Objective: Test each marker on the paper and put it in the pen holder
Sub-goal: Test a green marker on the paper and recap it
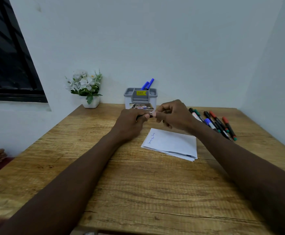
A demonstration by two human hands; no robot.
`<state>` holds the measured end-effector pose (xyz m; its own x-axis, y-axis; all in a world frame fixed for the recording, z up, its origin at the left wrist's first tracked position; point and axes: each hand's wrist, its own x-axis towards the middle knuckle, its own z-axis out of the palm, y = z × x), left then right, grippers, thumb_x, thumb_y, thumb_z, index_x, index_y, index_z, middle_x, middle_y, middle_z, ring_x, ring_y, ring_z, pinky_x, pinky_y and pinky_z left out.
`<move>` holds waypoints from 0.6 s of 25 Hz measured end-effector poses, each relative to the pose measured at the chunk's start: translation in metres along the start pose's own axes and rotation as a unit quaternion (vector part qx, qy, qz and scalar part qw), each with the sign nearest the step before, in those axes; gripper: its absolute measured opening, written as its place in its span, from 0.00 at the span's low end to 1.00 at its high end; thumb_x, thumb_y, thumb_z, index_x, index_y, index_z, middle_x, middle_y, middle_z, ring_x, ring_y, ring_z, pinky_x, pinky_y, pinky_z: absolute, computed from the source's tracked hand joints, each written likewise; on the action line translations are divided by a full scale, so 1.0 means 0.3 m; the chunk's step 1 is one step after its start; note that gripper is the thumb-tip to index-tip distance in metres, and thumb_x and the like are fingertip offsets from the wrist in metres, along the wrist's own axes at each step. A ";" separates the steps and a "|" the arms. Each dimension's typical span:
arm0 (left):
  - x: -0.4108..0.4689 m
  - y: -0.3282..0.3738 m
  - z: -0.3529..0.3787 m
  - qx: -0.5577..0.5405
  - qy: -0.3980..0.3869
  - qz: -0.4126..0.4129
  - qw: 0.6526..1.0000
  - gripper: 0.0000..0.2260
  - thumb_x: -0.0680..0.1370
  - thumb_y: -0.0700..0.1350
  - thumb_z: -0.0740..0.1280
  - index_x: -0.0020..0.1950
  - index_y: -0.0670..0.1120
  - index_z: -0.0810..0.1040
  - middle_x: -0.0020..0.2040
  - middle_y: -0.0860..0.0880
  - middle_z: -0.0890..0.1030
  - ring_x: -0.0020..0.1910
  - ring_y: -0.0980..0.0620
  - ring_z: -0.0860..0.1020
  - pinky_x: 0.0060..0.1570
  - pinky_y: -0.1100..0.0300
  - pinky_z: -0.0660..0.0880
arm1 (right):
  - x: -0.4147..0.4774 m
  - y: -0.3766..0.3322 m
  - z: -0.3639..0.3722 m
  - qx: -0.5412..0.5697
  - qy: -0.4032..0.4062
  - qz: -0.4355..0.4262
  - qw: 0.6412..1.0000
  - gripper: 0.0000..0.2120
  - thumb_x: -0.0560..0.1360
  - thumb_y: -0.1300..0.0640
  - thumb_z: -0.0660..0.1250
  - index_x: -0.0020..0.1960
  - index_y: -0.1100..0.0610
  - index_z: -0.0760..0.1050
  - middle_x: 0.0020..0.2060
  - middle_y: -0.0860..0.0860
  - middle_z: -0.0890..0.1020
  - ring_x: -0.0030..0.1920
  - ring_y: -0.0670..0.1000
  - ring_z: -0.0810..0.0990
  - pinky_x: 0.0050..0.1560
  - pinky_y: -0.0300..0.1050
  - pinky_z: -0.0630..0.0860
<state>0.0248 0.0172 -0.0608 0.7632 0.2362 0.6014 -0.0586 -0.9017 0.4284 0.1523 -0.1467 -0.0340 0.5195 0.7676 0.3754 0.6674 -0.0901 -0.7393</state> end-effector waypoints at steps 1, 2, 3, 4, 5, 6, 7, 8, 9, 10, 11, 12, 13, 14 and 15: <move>0.003 0.004 -0.001 -0.019 0.013 -0.003 1.000 0.10 0.83 0.46 0.64 0.48 0.47 0.84 0.37 0.52 0.83 0.38 0.56 0.79 0.43 0.55 0.75 | -0.010 -0.010 -0.001 0.094 0.012 0.030 0.995 0.09 0.78 0.57 0.74 0.43 0.61 0.84 0.35 0.59 0.85 0.29 0.49 0.77 0.29 0.40 0.75; 0.005 0.015 -0.004 -0.032 0.026 -0.004 0.999 0.12 0.84 0.46 0.63 0.43 0.48 0.82 0.32 0.55 0.79 0.35 0.58 0.76 0.38 0.58 0.71 | -0.020 -0.021 0.001 0.193 0.025 0.064 0.979 0.11 0.78 0.55 0.75 0.43 0.62 0.84 0.36 0.60 0.85 0.29 0.50 0.78 0.29 0.40 0.76; 0.008 0.034 -0.009 -0.044 0.031 -0.005 0.999 0.14 0.85 0.46 0.62 0.41 0.50 0.79 0.30 0.57 0.76 0.33 0.61 0.75 0.36 0.63 0.67 | -0.025 -0.033 0.008 0.279 0.039 0.099 0.954 0.14 0.77 0.51 0.75 0.42 0.63 0.83 0.35 0.59 0.84 0.29 0.50 0.78 0.28 0.40 0.76; 0.010 0.057 -0.012 -0.053 0.029 -0.003 0.998 0.15 0.85 0.45 0.61 0.39 0.53 0.77 0.29 0.59 0.75 0.33 0.64 0.74 0.36 0.68 0.64 | -0.025 -0.043 0.018 0.328 0.048 0.131 0.934 0.18 0.76 0.46 0.75 0.41 0.62 0.83 0.34 0.58 0.83 0.28 0.50 0.78 0.27 0.40 0.74; 0.009 0.077 -0.010 -0.057 0.022 0.003 0.998 0.16 0.86 0.44 0.60 0.39 0.54 0.76 0.29 0.60 0.74 0.33 0.66 0.74 0.36 0.71 0.63 | -0.021 -0.048 0.030 0.324 0.045 0.153 0.933 0.23 0.76 0.40 0.73 0.38 0.60 0.83 0.32 0.57 0.82 0.27 0.50 0.76 0.26 0.40 0.72; 0.006 0.093 -0.008 -0.055 0.010 0.008 0.998 0.17 0.86 0.44 0.59 0.38 0.53 0.75 0.30 0.60 0.74 0.34 0.67 0.74 0.36 0.72 0.63 | -0.016 -0.052 0.043 0.279 0.028 0.170 0.945 0.27 0.76 0.34 0.69 0.36 0.59 0.82 0.30 0.56 0.81 0.25 0.50 0.75 0.25 0.39 0.69; 0.003 0.102 -0.007 -0.048 -0.006 0.011 0.999 0.17 0.86 0.43 0.58 0.38 0.50 0.75 0.30 0.60 0.73 0.34 0.68 0.74 0.37 0.72 0.63 | -0.013 -0.057 0.057 0.225 0.002 0.183 0.957 0.30 0.78 0.31 0.65 0.35 0.58 0.81 0.29 0.55 0.80 0.23 0.49 0.73 0.24 0.38 0.66; 0.001 0.103 -0.011 -0.043 -0.025 0.008 0.999 0.17 0.86 0.42 0.58 0.38 0.49 0.74 0.29 0.59 0.72 0.33 0.68 0.74 0.37 0.72 0.64 | -0.009 -0.061 0.066 0.184 -0.028 0.195 0.963 0.31 0.80 0.32 0.61 0.35 0.58 0.80 0.28 0.55 0.79 0.22 0.49 0.72 0.22 0.38 0.64; 0.000 0.097 -0.020 -0.045 -0.050 -0.003 0.998 0.18 0.86 0.43 0.57 0.37 0.48 0.73 0.29 0.59 0.72 0.33 0.67 0.74 0.37 0.71 0.64 | -0.005 -0.065 0.070 0.174 -0.056 0.208 0.961 0.31 0.82 0.35 0.59 0.37 0.58 0.80 0.29 0.55 0.79 0.22 0.49 0.71 0.21 0.38 0.63; 0.001 0.092 -0.033 -0.060 -0.079 -0.019 0.995 0.19 0.87 0.45 0.56 0.36 0.48 0.73 0.29 0.58 0.72 0.31 0.65 0.73 0.36 0.69 0.64 | -0.003 -0.070 0.070 0.188 -0.079 0.218 0.954 0.29 0.84 0.39 0.58 0.40 0.60 0.81 0.30 0.56 0.79 0.21 0.49 0.71 0.19 0.38 0.64; 0.003 0.087 -0.046 -0.093 -0.109 -0.041 0.989 0.21 0.87 0.48 0.56 0.35 0.47 0.72 0.27 0.57 0.72 0.28 0.62 0.71 0.34 0.67 0.65 | -0.002 -0.074 0.068 0.206 -0.098 0.220 0.948 0.27 0.85 0.44 0.58 0.42 0.62 0.82 0.30 0.56 0.79 0.21 0.49 0.71 0.18 0.39 0.65; 0.004 0.082 -0.055 -0.140 -0.135 -0.069 0.978 0.22 0.87 0.49 0.55 0.35 0.46 0.71 0.26 0.57 0.71 0.25 0.60 0.69 0.31 0.66 0.65 | -0.001 -0.076 0.065 0.220 -0.116 0.216 0.944 0.25 0.86 0.47 0.58 0.43 0.64 0.83 0.30 0.56 0.79 0.21 0.49 0.71 0.18 0.39 0.66; 0.004 0.081 -0.062 -0.189 -0.154 -0.101 0.964 0.22 0.87 0.50 0.55 0.34 0.46 0.70 0.24 0.56 0.69 0.23 0.59 0.65 0.27 0.65 0.64 | -0.001 -0.078 0.063 0.228 -0.133 0.208 0.942 0.25 0.86 0.49 0.58 0.45 0.66 0.83 0.29 0.56 0.79 0.21 0.49 0.72 0.18 0.39 0.68; 0.005 0.085 -0.069 -0.231 -0.170 -0.131 0.949 0.22 0.87 0.51 0.55 0.34 0.46 0.69 0.24 0.54 0.67 0.22 0.57 0.63 0.24 0.64 0.61 | -0.004 -0.083 0.062 0.238 -0.150 0.199 0.939 0.24 0.86 0.51 0.58 0.47 0.67 0.83 0.29 0.57 0.79 0.22 0.50 0.74 0.20 0.40 0.71; 0.005 0.087 -0.075 -0.264 -0.185 -0.154 0.934 0.22 0.86 0.51 0.56 0.34 0.46 0.68 0.24 0.52 0.65 0.22 0.55 0.60 0.23 0.63 0.58 | -0.009 -0.085 0.060 0.249 -0.163 0.190 0.936 0.24 0.86 0.51 0.57 0.48 0.69 0.83 0.30 0.58 0.80 0.23 0.51 0.77 0.22 0.42 0.75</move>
<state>0.0099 0.0022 -0.0335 0.9604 0.2261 0.1627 -0.0339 -0.4847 0.8740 0.1244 -0.1352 -0.0262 0.4242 0.9003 -0.0974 0.0937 -0.1506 -0.9841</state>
